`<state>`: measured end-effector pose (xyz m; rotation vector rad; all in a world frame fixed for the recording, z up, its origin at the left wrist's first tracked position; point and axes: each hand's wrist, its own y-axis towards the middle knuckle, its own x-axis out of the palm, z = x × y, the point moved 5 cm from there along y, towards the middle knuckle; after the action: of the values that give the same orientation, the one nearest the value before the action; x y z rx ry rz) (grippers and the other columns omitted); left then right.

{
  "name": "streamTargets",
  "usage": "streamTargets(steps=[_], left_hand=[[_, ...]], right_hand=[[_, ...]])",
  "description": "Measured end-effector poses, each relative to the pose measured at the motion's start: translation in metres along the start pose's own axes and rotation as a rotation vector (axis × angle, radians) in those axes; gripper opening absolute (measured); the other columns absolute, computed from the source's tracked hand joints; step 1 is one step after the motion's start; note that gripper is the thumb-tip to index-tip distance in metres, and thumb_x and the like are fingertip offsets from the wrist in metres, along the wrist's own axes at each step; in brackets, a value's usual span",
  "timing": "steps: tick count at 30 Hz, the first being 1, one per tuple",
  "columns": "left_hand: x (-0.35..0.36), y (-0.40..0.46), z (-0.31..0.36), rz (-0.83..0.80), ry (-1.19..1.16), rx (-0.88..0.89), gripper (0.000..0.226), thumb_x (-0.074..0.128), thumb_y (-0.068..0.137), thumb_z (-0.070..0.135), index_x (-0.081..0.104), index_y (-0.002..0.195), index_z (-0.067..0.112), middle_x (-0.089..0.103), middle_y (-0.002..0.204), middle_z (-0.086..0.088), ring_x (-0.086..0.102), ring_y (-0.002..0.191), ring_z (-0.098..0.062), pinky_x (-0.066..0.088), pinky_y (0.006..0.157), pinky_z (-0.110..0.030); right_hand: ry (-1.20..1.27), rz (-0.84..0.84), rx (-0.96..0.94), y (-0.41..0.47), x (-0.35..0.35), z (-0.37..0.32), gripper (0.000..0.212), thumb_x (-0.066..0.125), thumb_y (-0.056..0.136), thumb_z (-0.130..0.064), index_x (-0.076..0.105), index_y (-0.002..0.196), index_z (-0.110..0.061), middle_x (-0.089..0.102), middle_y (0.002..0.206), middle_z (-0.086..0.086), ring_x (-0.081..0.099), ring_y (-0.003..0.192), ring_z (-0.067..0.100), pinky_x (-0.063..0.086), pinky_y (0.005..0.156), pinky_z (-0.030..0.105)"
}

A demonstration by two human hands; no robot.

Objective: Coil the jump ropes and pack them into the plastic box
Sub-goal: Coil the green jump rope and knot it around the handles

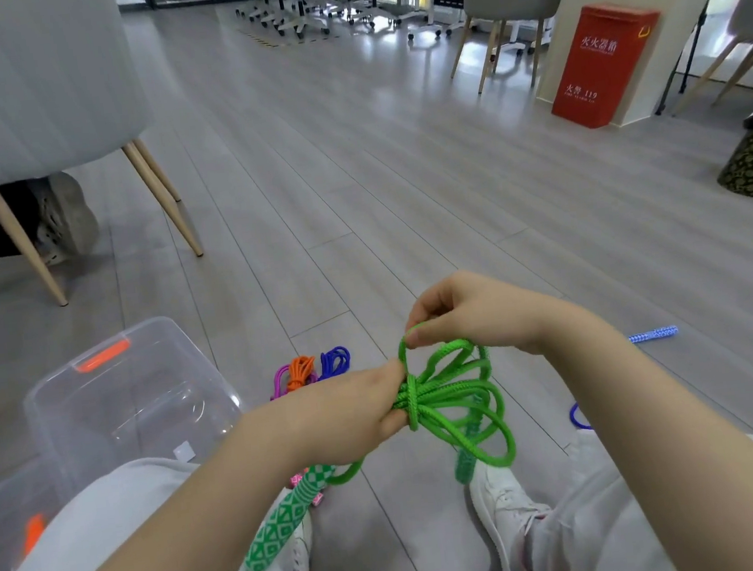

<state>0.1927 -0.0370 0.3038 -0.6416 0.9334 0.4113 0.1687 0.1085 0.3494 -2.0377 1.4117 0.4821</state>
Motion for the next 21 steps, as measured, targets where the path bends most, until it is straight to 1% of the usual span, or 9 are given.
streamTargets(steps=[2,4,6,9,12,15,17,19,21], left_hand=[[-0.001,0.002,-0.006,0.025,0.004,-0.041,0.022,0.046,0.098,0.037,0.033,0.086,0.023,0.046,0.074,0.002,0.04,0.063,-0.013,0.035,0.06,-0.033],[-0.004,0.005,-0.011,0.054,0.029,-0.08,0.03,0.048,0.096,0.04,0.029,0.078,0.027,0.044,0.072,0.003,0.039,0.062,-0.013,0.033,0.059,-0.032],[-0.009,0.007,-0.012,0.114,0.03,-0.089,0.026,0.05,0.095,0.039,0.034,0.081,0.024,0.044,0.072,0.006,0.042,0.064,-0.013,0.032,0.059,-0.032],[-0.014,0.007,-0.008,0.185,0.047,-0.055,0.02,0.047,0.097,0.036,0.042,0.093,0.018,0.044,0.076,0.008,0.047,0.073,-0.017,0.031,0.063,-0.031],[-0.013,0.005,0.006,0.206,0.087,0.034,0.017,0.043,0.099,0.034,0.039,0.094,0.018,0.041,0.082,0.01,0.043,0.076,-0.013,0.025,0.064,-0.026],[-0.009,0.0,0.016,0.205,0.121,0.066,0.022,0.039,0.101,0.039,0.035,0.093,0.019,0.037,0.079,0.011,0.041,0.069,-0.009,0.023,0.061,-0.027],[-0.002,-0.003,0.021,0.18,0.236,0.105,0.025,0.035,0.101,0.042,0.032,0.094,0.019,0.036,0.079,0.01,0.046,0.073,-0.014,0.031,0.063,-0.029],[0.003,-0.004,0.025,0.155,0.304,0.148,0.024,0.034,0.102,0.042,0.029,0.092,0.02,0.03,0.075,0.01,0.049,0.074,-0.02,0.039,0.066,-0.034],[0.002,-0.005,0.024,0.157,0.294,0.16,0.024,0.035,0.102,0.041,0.028,0.092,0.021,0.028,0.073,0.012,0.046,0.071,-0.019,0.037,0.065,-0.033]], right_hand=[[0.005,0.026,0.001,-0.002,-0.004,-0.003,0.018,0.067,0.087,-0.032,0.074,0.079,-0.018,0.053,0.062,-0.01,0.042,0.056,0.004,0.033,0.058,0.021],[-0.007,0.049,-0.013,-0.004,-0.006,-0.005,0.018,0.067,0.087,-0.033,0.073,0.078,-0.019,0.053,0.059,-0.014,0.041,0.055,0.003,0.033,0.058,0.02],[-0.006,0.103,-0.032,-0.004,-0.006,-0.006,0.018,0.068,0.087,-0.033,0.073,0.079,-0.017,0.054,0.062,-0.008,0.041,0.056,0.006,0.034,0.057,0.02],[-0.038,0.266,-0.04,0.002,-0.012,0.001,0.02,0.068,0.087,-0.033,0.07,0.076,-0.016,0.047,0.055,-0.008,0.038,0.048,0.005,0.033,0.052,0.019],[-0.172,0.386,0.007,0.011,-0.015,0.016,0.021,0.066,0.088,-0.035,0.065,0.076,-0.018,0.046,0.055,-0.009,0.042,0.052,0.007,0.035,0.058,0.026],[-0.257,0.381,0.049,0.021,-0.008,0.03,0.019,0.065,0.088,-0.038,0.063,0.078,-0.022,0.05,0.061,-0.01,0.047,0.061,0.009,0.034,0.061,0.026],[-0.291,0.342,0.059,0.027,0.0,0.037,0.019,0.065,0.088,-0.039,0.067,0.085,-0.02,0.051,0.062,-0.01,0.049,0.062,0.009,0.033,0.056,0.025],[-0.32,0.317,0.069,0.03,0.005,0.041,0.021,0.066,0.088,-0.039,0.07,0.088,-0.018,0.05,0.061,-0.009,0.045,0.057,0.005,0.031,0.051,0.024],[-0.336,0.324,0.084,0.031,0.004,0.044,0.023,0.066,0.088,-0.04,0.069,0.088,-0.017,0.049,0.06,-0.008,0.045,0.058,0.008,0.029,0.049,0.022]])
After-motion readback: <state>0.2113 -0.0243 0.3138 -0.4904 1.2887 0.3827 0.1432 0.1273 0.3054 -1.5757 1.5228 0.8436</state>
